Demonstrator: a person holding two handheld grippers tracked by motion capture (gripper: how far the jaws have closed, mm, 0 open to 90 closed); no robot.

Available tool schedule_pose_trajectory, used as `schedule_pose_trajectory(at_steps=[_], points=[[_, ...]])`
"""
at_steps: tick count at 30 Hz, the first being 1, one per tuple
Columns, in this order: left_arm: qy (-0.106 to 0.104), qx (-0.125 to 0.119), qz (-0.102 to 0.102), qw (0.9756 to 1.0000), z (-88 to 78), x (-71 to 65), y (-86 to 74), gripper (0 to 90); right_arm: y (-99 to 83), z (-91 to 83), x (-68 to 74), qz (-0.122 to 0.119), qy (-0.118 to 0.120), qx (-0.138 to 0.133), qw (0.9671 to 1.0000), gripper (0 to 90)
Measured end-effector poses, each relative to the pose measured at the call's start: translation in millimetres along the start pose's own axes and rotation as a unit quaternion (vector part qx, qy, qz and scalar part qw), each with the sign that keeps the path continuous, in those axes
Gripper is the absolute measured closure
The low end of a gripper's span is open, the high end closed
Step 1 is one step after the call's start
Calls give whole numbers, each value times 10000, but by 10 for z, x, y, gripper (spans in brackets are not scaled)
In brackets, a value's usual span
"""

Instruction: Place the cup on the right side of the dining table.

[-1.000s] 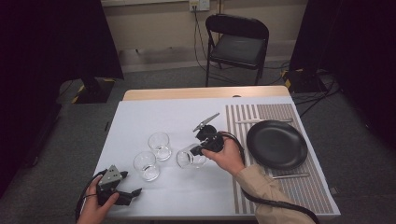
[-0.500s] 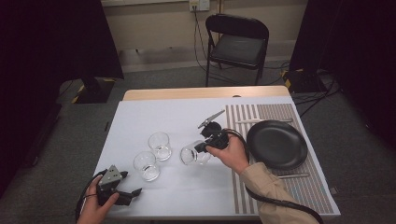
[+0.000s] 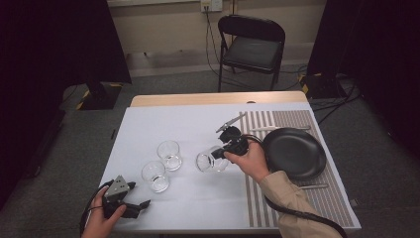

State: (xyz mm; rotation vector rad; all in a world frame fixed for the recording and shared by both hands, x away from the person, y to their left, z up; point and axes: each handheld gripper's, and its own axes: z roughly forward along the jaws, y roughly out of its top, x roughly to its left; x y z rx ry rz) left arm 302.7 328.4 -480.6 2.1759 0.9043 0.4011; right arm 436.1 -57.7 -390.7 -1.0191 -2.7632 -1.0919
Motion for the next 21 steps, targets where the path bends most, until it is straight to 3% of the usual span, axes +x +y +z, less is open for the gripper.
schedule_pose_trajectory(at_steps=[21], points=[[2,-9,-8,10000,1,-2,-1,102,-58,-138,-194,225,-211,-88,9995,855]])
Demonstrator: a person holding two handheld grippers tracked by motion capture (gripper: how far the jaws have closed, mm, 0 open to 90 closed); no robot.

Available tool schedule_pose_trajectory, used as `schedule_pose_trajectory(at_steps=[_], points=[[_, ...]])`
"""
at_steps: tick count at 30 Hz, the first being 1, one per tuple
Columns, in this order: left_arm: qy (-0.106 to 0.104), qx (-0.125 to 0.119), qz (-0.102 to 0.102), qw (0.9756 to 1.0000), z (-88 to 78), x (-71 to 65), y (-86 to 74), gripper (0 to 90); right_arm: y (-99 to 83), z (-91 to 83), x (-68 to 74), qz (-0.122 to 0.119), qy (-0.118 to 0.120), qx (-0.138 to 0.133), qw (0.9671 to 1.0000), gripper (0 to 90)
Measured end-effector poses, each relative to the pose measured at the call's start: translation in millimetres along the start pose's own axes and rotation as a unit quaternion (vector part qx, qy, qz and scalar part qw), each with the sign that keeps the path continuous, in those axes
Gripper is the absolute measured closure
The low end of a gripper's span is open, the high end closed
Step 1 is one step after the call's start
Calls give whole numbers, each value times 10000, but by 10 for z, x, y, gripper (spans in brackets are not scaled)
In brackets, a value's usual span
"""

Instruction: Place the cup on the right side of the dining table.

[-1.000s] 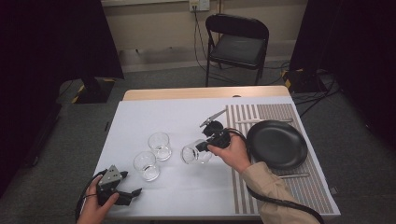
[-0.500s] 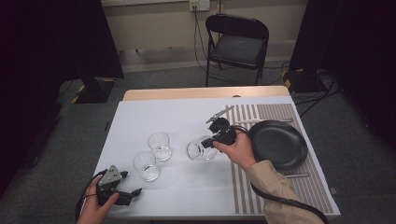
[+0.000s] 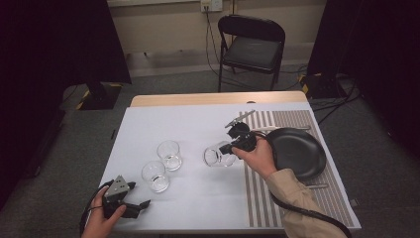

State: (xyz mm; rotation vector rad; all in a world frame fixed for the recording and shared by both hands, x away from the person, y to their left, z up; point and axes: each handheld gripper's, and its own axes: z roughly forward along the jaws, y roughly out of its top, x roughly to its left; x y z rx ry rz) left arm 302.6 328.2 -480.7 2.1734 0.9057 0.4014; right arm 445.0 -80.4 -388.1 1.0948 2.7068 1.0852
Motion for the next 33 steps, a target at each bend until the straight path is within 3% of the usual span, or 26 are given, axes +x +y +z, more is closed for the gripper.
schedule_pose_trajectory(at_steps=[33], points=[[1,-2,-2,10000,0,0,0,102,-75,-99,-271,352,-322,-50,9988,855]])
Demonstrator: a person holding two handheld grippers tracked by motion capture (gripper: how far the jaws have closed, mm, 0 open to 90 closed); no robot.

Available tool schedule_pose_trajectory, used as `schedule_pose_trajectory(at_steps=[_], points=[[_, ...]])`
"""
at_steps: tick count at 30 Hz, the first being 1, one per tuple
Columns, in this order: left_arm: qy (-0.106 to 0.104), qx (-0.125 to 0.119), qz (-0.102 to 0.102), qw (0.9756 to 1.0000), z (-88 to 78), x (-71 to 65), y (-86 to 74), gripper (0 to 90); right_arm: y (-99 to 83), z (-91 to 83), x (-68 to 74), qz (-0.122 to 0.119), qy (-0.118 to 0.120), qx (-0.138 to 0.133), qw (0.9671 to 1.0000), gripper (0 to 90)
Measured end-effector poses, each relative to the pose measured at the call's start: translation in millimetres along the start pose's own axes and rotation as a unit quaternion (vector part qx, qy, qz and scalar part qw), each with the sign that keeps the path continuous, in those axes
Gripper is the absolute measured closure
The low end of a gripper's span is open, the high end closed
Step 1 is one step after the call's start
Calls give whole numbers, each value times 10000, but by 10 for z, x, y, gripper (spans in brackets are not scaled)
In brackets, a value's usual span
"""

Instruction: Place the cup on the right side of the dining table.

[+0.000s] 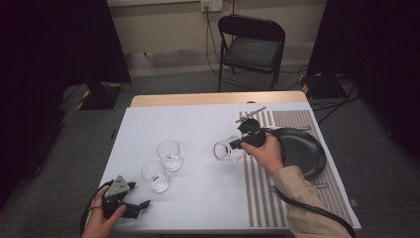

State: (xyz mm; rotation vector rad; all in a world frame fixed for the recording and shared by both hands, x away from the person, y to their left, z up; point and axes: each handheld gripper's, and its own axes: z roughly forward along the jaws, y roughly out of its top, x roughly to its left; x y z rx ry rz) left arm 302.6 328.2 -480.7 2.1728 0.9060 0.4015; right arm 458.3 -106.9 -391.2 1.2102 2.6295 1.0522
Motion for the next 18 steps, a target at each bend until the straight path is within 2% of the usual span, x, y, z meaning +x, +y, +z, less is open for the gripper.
schedule_pose_trajectory(at_steps=[18], points=[[-4,5,7,10000,-1,2,0,102,-30,-74,-155,123,-175,-9,9998,855]])
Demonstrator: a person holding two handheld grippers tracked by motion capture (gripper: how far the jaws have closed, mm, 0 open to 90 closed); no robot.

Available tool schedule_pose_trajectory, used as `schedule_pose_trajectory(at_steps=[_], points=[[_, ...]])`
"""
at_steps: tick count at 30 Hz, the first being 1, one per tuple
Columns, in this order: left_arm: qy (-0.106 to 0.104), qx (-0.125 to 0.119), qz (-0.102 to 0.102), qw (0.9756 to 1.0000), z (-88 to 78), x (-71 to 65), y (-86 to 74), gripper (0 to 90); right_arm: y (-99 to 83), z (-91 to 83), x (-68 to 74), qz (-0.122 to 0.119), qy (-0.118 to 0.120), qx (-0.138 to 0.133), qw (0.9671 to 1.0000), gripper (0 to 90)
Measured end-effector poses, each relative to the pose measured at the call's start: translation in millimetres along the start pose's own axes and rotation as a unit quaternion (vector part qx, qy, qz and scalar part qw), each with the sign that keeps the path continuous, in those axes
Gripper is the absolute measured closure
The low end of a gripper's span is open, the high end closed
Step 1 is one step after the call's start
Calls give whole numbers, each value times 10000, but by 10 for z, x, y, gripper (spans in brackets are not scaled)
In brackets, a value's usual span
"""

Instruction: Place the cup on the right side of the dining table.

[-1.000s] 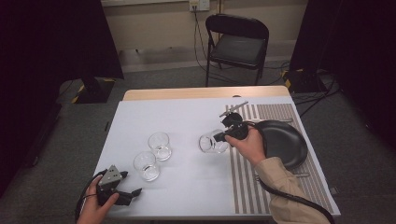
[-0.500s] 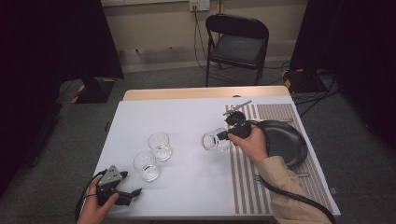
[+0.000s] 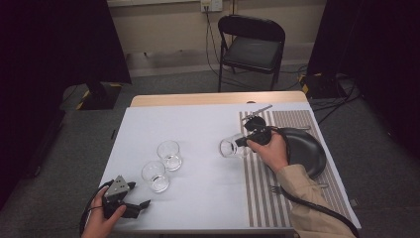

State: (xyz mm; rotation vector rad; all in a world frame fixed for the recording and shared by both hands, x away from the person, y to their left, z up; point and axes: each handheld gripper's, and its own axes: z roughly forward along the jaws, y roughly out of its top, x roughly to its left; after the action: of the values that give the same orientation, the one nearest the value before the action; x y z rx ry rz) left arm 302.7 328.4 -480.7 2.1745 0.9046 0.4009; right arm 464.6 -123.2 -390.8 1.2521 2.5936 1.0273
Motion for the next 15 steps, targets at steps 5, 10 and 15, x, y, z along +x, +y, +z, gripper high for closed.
schedule_pose_trajectory(at_steps=[5,10,15], points=[[1,0,2,10000,0,0,0,102,-1,-40,-57,61,-42,-72,9999,855],[1,-2,0,10000,0,0,0,102,-2,-57,-85,100,-121,-41,9999,855],[1,0,1,10000,0,0,0,102,-6,-82,-125,126,-173,-58,9998,856]])
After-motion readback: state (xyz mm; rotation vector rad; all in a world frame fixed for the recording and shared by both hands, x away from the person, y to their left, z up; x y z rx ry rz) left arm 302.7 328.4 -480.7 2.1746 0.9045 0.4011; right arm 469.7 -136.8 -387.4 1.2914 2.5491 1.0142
